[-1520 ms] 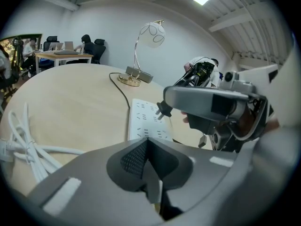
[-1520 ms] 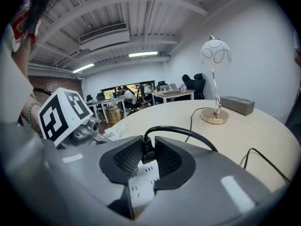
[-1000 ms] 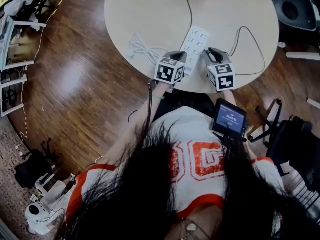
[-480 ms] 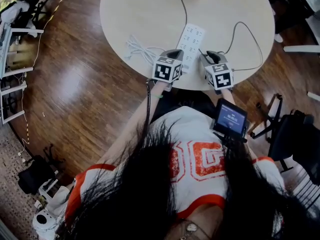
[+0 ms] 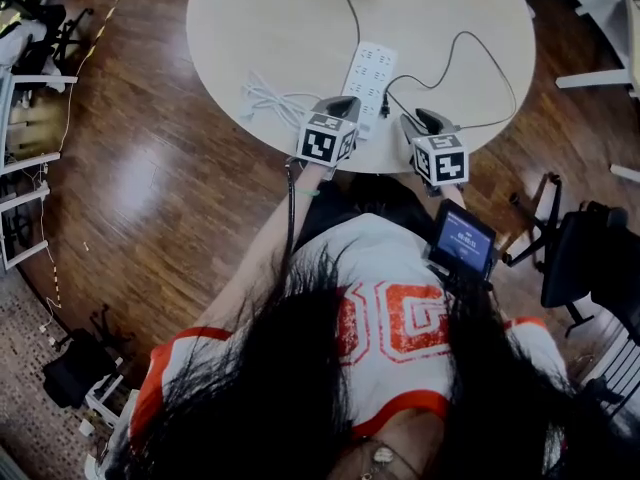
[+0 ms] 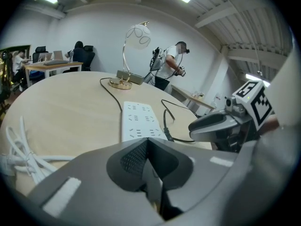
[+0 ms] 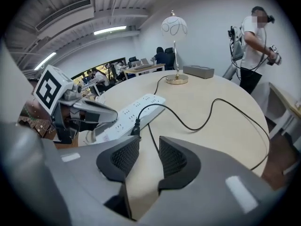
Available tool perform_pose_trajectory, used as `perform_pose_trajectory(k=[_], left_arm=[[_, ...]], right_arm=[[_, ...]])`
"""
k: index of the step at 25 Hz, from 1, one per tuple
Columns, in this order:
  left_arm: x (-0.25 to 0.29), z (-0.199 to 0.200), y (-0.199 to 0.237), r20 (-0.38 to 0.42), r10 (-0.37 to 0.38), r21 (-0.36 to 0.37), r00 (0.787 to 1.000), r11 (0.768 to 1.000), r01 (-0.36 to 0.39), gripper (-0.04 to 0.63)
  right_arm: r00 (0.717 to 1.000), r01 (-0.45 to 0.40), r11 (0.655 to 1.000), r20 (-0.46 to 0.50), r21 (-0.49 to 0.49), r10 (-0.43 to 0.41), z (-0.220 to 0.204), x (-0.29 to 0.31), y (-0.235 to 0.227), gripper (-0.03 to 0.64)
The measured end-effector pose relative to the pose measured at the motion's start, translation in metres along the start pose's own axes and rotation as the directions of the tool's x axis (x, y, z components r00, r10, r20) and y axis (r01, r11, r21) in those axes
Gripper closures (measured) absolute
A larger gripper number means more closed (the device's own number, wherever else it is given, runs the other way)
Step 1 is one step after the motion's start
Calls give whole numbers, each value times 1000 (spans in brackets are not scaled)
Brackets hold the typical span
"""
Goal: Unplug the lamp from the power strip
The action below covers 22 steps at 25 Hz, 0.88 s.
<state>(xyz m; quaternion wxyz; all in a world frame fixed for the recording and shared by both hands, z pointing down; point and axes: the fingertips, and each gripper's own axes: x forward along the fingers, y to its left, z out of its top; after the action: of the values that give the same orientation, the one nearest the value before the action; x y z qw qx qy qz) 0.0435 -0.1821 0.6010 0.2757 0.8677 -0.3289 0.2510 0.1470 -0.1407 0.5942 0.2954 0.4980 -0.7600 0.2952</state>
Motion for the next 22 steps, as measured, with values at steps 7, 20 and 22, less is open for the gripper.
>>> perform_pose_trajectory(k=[7,20,22], left_arm=[[-32,31,-30,161,-78,-28,984,996,83,595],[-129,35,-60,337,-153,-57,929,982,182,595],[-141,28,-63,346,-167,-56,923,979,198,595]], right_arm=[[990,33,998,136,47,-39,22,-28,11,562],[947,33,991,313,130,-72,28,-83,76,615],[939,33,990,334,140,-79,26,-91,88,615]])
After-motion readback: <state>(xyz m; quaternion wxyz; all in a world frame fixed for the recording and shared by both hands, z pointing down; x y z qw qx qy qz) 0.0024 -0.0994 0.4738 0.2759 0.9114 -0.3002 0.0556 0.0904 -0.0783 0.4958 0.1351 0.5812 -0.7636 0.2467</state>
